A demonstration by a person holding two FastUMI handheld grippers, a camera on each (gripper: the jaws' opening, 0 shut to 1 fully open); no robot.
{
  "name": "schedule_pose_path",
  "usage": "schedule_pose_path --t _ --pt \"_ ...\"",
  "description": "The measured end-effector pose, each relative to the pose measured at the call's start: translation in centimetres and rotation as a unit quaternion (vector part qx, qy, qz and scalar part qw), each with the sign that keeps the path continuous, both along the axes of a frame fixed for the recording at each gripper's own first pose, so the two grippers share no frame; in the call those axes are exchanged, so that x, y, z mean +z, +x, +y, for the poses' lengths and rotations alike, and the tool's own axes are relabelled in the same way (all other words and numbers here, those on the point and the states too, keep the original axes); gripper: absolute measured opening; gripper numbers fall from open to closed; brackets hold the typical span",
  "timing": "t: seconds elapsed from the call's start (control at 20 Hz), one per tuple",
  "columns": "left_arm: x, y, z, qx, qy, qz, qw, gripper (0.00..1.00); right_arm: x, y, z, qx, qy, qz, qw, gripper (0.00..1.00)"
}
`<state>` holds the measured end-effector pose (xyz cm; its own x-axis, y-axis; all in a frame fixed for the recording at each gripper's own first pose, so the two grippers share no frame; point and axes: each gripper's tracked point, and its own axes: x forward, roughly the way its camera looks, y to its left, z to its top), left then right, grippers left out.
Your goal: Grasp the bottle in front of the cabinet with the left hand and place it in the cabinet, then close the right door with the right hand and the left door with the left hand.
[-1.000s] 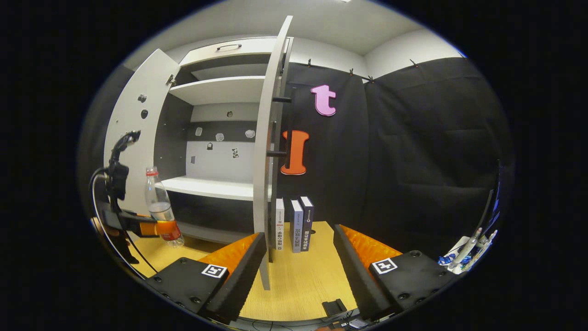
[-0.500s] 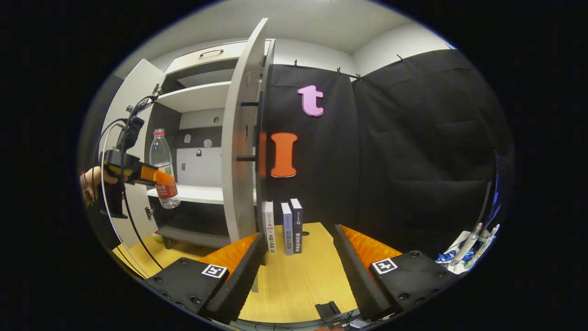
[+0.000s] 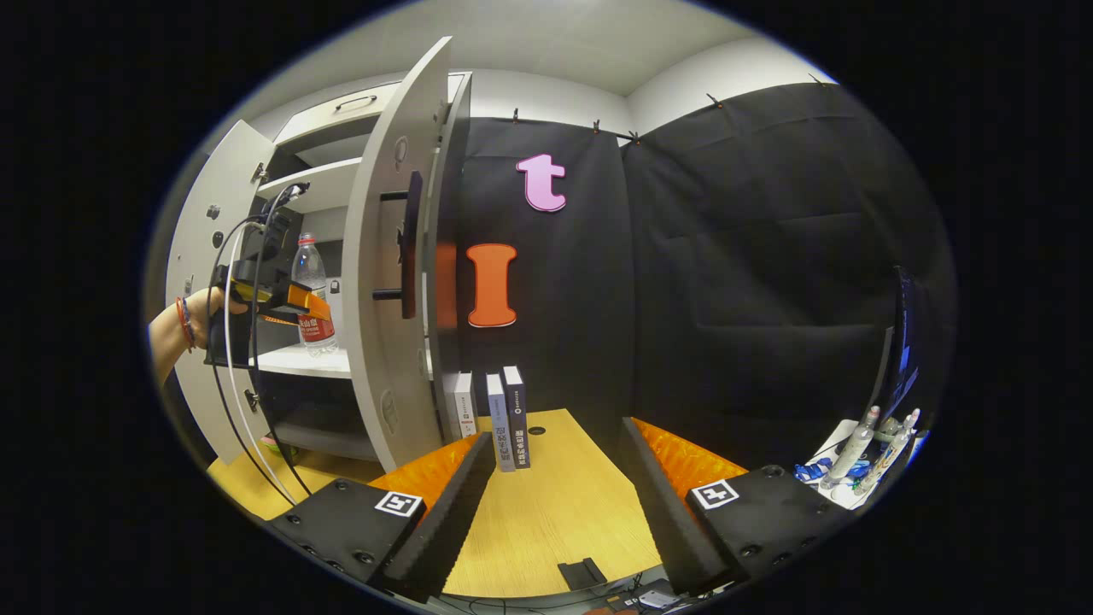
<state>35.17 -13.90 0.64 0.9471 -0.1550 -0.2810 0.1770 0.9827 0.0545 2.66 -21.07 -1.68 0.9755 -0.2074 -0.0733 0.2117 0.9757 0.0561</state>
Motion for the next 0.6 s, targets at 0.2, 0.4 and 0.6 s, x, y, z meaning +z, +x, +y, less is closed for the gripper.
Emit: schedule_pose_path --t 0.2,0.4,0.6 --pt "-1.9 2.6 0.1 0.006 -0.009 0.018 1.0 0.78 -0.5 -0.4 -1.4 -0.013 0.0 0.008 1.0 0.98" --pt "-3.5 3.8 0.7 0.016 -0.02 0.036 0.999 0.78 -1.0 -0.3 -2.4 -0.023 0.0 0.016 1.0 0.98" --pt "-3.6 4.5 1.2 0.029 -0.004 0.033 0.999 0.79 -1.4 0.0 -2.2 -0.022 0.007 0.024 0.999 0.98"
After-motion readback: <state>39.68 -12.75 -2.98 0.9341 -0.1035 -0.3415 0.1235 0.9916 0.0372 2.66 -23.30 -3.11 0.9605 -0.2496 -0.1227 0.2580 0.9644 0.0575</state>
